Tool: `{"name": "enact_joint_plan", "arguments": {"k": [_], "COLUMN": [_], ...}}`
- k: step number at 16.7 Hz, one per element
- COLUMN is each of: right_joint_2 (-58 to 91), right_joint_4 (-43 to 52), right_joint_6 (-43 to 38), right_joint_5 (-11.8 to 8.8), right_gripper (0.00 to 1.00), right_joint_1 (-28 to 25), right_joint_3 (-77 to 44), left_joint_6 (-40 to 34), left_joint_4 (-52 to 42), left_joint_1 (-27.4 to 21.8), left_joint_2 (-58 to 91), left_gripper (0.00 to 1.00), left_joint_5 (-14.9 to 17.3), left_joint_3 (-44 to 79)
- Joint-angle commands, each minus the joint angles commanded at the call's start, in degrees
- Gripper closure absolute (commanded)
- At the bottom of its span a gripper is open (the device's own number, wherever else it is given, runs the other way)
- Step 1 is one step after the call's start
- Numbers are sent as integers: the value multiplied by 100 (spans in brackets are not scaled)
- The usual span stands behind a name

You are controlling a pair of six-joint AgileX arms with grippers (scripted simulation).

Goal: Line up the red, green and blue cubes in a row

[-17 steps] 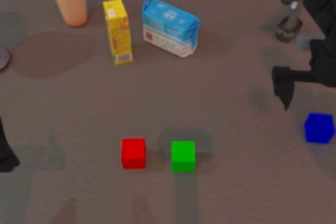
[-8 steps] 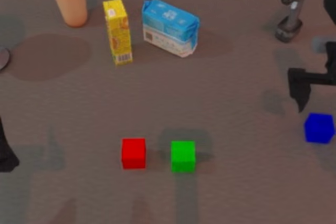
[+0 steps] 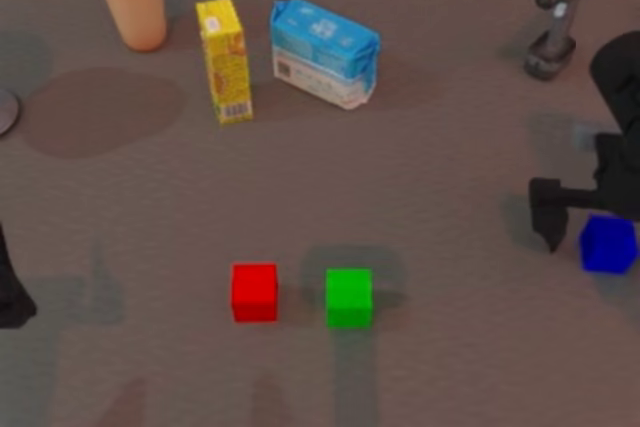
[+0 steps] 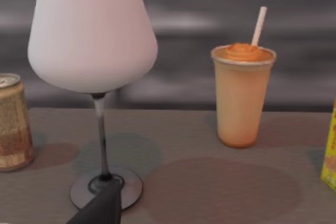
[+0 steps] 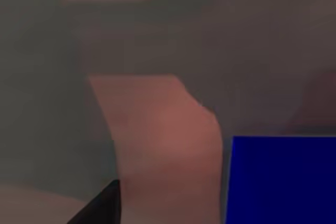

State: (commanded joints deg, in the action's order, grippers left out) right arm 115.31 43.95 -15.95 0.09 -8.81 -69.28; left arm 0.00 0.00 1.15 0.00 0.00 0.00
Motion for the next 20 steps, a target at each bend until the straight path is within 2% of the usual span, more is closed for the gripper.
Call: {"name": "enact_joint_plan", "arguments": {"k": [6,19,20], "right_joint_2": [125,125,125], "right_joint_4": [-283,-283,-283], "right_joint_6": [-1,-1,-1], "right_joint_5": [1,1,1], "right_gripper": [0,98,100], "right_joint_1": [0,0,0], "right_joint_3": [159,159,159], "left_joint_6": [0,0,0], "left_joint_4": [0,0,0], "left_joint_1": [0,0,0], "left_joint_2": [0,0,0], "left_gripper": [0,0,0], "left_joint_5": [0,0,0], "left_joint_3": [0,0,0]}}
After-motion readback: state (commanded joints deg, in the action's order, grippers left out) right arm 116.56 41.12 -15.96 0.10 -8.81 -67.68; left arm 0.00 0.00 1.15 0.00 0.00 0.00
